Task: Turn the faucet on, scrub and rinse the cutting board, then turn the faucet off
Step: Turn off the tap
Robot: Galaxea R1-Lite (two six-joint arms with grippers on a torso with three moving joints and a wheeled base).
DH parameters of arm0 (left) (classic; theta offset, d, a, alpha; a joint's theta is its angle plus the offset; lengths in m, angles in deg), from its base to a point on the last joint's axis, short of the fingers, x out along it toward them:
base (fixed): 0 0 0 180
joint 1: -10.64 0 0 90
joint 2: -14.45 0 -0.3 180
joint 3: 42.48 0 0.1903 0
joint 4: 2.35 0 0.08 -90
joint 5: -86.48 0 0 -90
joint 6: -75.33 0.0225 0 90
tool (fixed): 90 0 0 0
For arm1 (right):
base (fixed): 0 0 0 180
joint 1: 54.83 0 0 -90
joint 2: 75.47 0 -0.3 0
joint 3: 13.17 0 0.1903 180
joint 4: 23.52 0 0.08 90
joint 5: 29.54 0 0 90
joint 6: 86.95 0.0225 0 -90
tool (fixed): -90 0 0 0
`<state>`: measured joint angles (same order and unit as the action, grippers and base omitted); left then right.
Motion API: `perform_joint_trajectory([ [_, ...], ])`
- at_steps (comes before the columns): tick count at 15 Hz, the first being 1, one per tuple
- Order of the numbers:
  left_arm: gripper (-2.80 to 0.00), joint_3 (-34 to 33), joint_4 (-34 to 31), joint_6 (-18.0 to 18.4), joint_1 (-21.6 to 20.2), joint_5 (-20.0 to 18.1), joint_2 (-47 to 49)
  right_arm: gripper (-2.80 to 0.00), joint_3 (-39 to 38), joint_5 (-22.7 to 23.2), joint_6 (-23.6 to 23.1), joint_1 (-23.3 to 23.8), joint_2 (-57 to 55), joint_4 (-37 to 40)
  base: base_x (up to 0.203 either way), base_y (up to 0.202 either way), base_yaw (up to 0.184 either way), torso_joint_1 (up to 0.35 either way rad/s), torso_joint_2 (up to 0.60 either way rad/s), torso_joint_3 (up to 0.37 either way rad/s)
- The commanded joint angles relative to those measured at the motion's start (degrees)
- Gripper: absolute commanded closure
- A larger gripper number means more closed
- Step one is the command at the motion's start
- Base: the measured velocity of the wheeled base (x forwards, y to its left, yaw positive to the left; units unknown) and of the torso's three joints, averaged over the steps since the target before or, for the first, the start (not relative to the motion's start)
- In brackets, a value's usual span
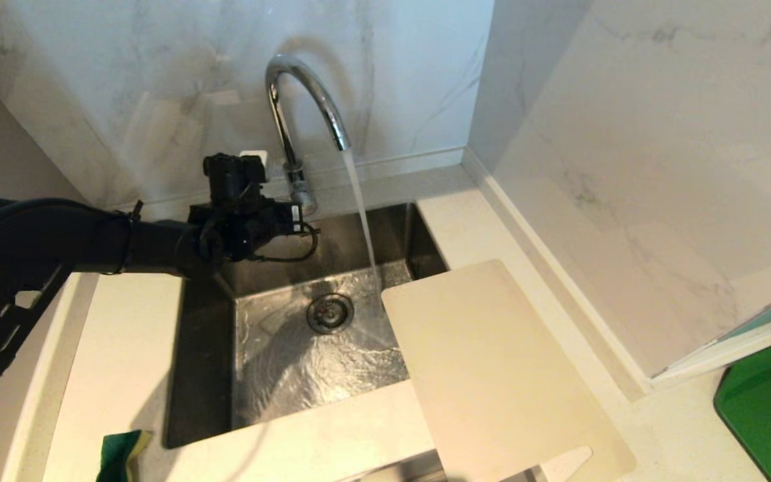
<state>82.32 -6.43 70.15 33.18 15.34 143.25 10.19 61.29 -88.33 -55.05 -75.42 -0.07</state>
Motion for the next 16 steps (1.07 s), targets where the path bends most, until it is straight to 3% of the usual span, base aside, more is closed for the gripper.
perform_joint_trajectory([
  [1,0.00,0.6,0.1,-0.1,-0.5,0.0,0.3,0.00,0.0,0.0,0.0,0.0,0.0,0.0,0.000,0.000,0.000,0.000,0.00,0.000],
  [16,0.00,7.8,0.1,0.2,-2.9,-0.2,4.2,0.00,0.0,0.1,0.0,0.0,0.0,0.0,0.000,0.000,0.000,0.000,0.00,0.000],
])
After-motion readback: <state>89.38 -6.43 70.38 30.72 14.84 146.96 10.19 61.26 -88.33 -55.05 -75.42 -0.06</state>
